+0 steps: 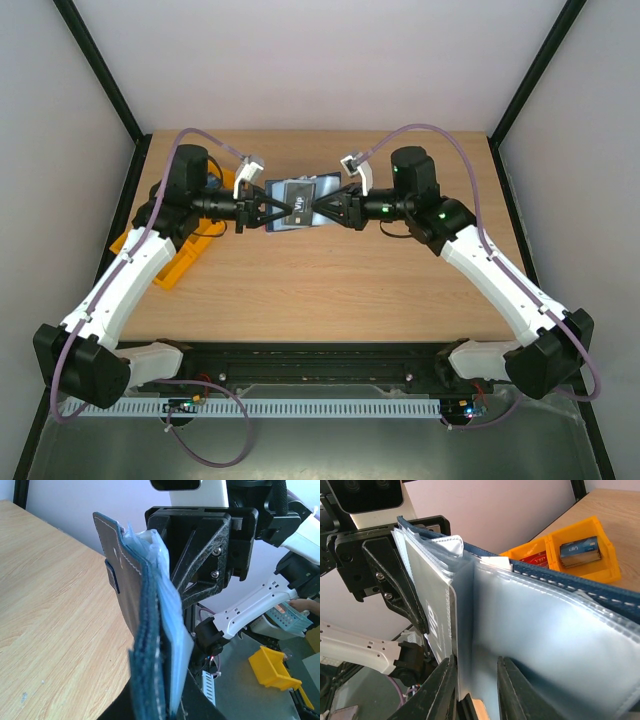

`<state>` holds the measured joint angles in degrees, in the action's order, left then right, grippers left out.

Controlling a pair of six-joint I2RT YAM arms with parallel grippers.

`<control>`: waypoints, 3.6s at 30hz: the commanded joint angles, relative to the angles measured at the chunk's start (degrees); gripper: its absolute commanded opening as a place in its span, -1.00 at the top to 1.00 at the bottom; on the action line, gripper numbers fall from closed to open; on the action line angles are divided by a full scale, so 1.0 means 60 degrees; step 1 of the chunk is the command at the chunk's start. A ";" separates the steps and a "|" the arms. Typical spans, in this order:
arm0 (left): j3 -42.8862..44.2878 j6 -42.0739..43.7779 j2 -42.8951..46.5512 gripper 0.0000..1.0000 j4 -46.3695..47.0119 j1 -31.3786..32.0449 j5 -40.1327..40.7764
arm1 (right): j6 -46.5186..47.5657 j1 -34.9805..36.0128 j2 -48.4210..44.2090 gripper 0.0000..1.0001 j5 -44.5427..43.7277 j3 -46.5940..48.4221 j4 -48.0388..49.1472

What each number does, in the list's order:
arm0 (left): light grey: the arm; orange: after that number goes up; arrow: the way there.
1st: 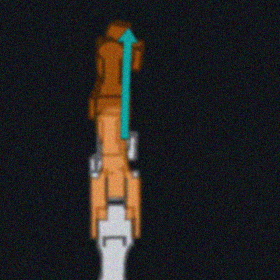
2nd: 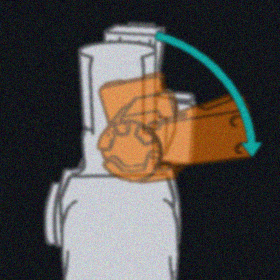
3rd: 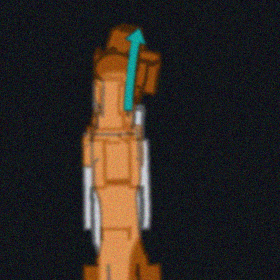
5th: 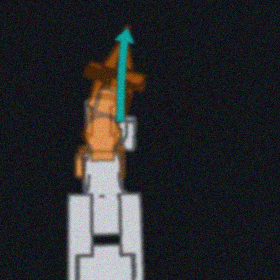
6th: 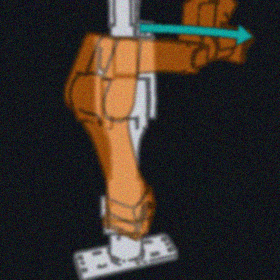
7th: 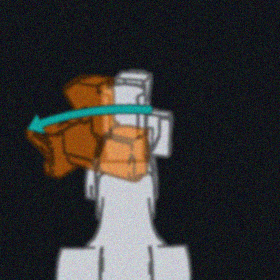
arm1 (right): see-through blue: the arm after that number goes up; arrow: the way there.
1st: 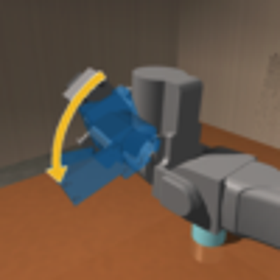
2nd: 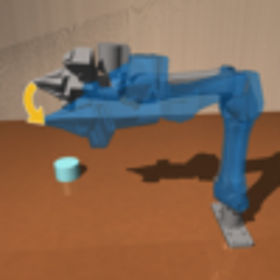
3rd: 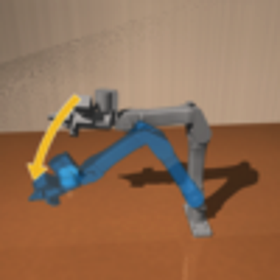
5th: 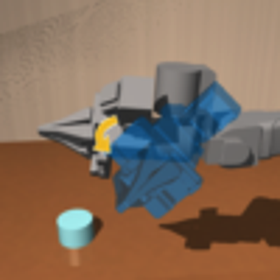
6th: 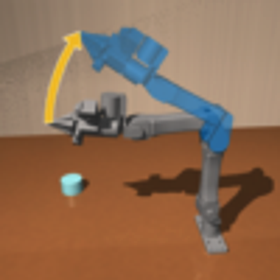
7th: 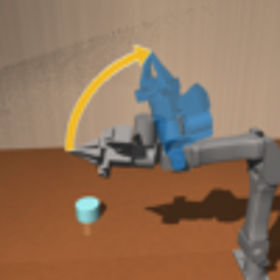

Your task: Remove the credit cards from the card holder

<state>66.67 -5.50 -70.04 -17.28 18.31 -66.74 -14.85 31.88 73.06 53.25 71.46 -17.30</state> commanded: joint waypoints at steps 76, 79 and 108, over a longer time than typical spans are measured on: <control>-0.0768 -0.1098 0.0503 0.95 0.1417 -0.0070 -0.0245 | 0.0518 -0.0266 -0.0356 0.97 0.1538 -0.0116 -0.0480; -0.0771 -0.1047 0.0504 0.95 0.1380 -0.0103 -0.0274 | 0.0706 -0.0294 -0.0472 0.97 0.1325 -0.0126 -0.0728; -0.2405 -0.1471 0.0669 0.95 0.1921 -0.0389 0.0635 | 0.0915 -0.1241 -0.1475 0.97 -0.1364 -0.0700 -0.1601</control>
<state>55.02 -12.10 -67.55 -9.61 16.29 -63.77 -8.40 24.69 64.77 46.98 68.84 -26.48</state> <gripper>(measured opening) 0.048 0.017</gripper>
